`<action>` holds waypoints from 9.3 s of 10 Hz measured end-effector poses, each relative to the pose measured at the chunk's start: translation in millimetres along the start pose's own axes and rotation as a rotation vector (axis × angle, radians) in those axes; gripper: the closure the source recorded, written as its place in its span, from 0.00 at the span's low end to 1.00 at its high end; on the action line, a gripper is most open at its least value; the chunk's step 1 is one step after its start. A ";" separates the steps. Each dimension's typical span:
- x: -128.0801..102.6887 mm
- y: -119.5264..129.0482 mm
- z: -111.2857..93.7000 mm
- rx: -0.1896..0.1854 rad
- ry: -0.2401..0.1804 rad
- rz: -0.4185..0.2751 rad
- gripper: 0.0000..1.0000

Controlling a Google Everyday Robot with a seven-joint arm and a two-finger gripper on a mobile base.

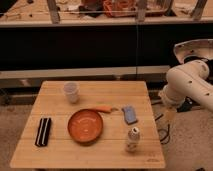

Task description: Knock the bottle over

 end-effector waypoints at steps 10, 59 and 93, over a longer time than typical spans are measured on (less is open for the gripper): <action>0.0 0.0 0.0 0.000 0.000 0.000 0.20; -258.8 99.1 41.7 -0.081 -0.068 -0.505 1.00; -260.6 97.5 44.4 -0.109 -0.109 -0.609 1.00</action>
